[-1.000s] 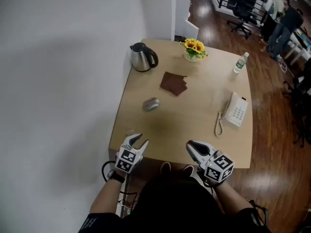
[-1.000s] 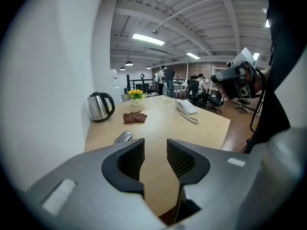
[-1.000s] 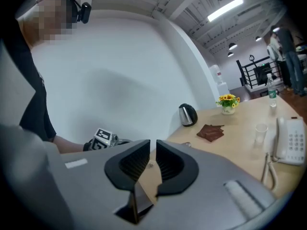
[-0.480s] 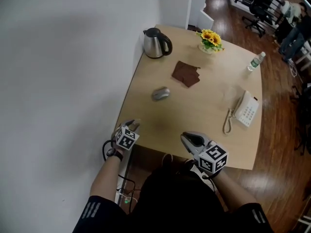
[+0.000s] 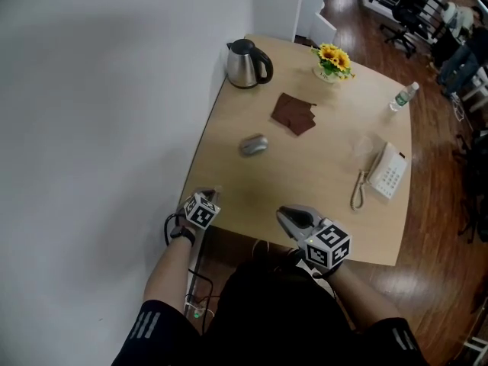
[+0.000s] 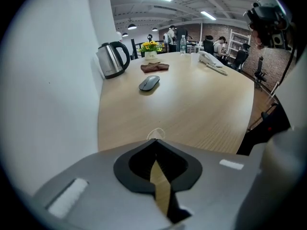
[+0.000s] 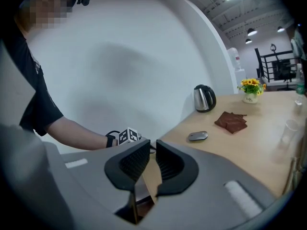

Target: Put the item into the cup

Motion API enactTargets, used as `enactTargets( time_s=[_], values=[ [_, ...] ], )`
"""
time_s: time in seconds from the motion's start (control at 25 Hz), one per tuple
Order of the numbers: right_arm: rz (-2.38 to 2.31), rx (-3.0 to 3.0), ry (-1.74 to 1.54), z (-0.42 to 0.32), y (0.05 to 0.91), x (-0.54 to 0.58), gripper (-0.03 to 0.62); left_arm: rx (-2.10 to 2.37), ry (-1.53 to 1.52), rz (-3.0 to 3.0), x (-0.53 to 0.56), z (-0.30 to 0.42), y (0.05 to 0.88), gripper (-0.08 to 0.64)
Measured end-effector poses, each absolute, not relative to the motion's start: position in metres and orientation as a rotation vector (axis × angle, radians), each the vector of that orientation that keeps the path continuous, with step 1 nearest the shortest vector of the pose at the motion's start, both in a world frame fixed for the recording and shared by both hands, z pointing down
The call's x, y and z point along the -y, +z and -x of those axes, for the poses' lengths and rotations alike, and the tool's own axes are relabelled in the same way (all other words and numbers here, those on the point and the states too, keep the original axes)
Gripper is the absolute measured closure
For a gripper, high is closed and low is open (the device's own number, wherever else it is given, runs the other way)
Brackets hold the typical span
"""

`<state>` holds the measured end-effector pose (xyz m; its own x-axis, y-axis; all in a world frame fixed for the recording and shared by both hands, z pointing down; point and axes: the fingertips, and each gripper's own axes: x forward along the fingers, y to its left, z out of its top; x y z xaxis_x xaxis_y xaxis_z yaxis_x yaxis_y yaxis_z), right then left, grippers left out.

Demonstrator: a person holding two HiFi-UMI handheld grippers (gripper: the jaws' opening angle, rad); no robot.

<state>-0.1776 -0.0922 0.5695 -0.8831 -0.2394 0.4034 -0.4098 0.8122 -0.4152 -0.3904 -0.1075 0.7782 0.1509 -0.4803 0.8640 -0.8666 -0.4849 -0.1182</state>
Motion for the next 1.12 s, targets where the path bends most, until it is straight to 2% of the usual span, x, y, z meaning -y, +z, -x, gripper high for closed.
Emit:
enactTargets(
  time_s=[0.6,1.12],
  values=[
    [-0.75,2.683,0.738,0.133,0.547,0.115,0.545,1.316,1.22,-2.26,0.151,0.353,0.721,0.565],
    [-0.98,2.688,0.758,0.029,0.537,0.167,0.545,1.213,1.105,-2.547,0.252,0.186,0.658,0.565]
  ],
)
